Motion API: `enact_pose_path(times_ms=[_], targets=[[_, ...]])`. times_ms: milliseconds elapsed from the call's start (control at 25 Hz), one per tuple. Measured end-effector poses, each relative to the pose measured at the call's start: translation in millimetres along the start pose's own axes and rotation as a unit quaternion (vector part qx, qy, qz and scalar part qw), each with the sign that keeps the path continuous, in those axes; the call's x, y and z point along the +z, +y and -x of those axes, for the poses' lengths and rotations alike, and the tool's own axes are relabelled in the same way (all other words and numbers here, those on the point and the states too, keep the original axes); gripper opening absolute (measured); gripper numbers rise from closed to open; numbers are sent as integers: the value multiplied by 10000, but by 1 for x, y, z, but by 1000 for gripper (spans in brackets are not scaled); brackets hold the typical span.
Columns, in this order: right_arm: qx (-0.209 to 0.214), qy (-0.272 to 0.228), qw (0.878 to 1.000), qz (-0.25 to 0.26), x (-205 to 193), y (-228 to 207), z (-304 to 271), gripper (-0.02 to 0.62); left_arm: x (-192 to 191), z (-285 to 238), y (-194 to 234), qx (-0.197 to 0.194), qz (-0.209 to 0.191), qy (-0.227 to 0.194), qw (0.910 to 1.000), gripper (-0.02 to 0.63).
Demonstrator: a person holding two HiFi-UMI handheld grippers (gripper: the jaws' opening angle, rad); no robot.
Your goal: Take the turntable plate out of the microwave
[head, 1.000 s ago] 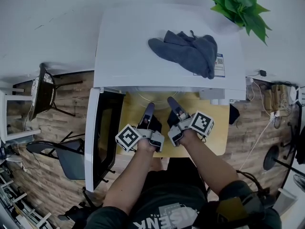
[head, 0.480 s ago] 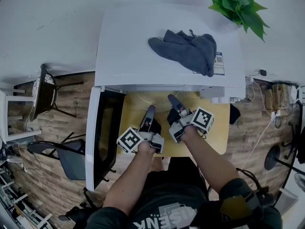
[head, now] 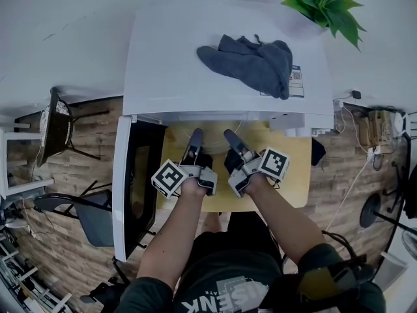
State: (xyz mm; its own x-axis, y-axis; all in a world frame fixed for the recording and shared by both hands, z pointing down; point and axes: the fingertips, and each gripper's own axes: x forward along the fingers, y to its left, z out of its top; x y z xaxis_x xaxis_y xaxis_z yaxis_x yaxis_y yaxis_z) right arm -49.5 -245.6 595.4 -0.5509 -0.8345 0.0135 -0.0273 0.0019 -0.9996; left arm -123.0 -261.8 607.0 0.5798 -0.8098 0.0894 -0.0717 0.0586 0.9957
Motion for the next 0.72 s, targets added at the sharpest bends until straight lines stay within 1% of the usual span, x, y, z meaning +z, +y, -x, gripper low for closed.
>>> enact_pose_path(times_ms=[80,160,440,720], targets=[[30,25,10000,19,-1,2,2,41,-1,3,-3,-71,141,-4,9999,50],[70,49,10000,-10,-4,6,4,41,-3,8,-7,-133,175,-27,9998,38],[203,-30,9998,36,-22,23,20,43,-11,35,-14,-128,173,-24,9998,38],[253,-48,9996,78,-45,34,41,46,-23,64,-26,-222,99,157,9996,41]])
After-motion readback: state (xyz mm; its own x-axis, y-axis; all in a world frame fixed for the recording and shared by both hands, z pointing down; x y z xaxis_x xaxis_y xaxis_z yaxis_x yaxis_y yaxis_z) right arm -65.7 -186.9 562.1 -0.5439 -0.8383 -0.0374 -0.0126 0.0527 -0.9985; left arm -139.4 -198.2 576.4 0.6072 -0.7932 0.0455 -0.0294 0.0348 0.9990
